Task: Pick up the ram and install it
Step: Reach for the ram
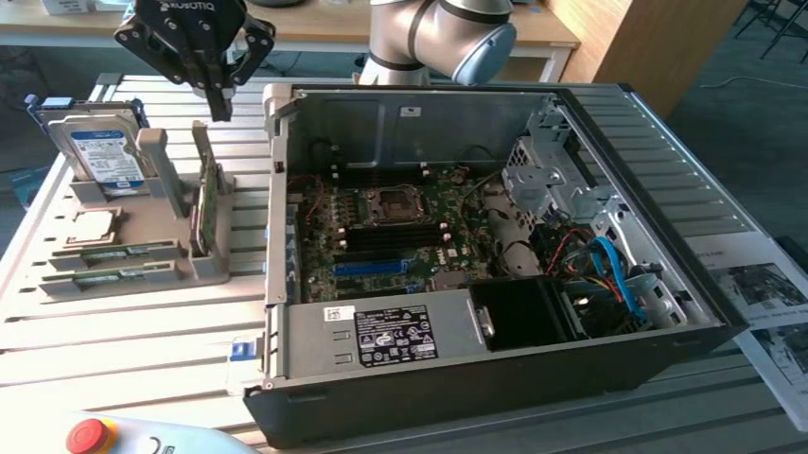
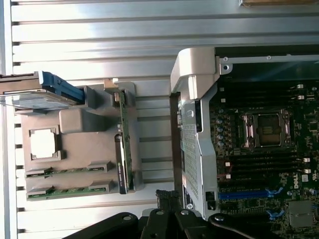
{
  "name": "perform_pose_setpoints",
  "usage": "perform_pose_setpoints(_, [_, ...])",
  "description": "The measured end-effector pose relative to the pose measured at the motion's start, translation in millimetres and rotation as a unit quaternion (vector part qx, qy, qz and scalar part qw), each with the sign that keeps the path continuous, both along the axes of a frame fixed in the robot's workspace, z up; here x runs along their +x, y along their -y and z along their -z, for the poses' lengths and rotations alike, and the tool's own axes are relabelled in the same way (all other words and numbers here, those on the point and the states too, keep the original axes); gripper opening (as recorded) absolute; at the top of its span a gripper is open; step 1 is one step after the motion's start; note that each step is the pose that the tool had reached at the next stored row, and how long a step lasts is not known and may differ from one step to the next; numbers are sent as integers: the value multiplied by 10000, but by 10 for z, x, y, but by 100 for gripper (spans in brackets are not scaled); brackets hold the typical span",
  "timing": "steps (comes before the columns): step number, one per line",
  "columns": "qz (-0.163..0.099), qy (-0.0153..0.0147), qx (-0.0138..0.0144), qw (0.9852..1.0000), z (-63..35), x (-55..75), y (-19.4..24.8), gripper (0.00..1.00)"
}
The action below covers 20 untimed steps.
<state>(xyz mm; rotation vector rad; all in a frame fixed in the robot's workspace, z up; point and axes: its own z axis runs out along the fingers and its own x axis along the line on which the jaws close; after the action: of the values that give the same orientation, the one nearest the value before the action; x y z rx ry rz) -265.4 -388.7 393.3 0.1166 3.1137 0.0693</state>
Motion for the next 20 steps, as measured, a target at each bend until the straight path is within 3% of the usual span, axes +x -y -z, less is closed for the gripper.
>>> perform_pose_setpoints(20, [-3,0,0,10000,0,-332,-28,11])
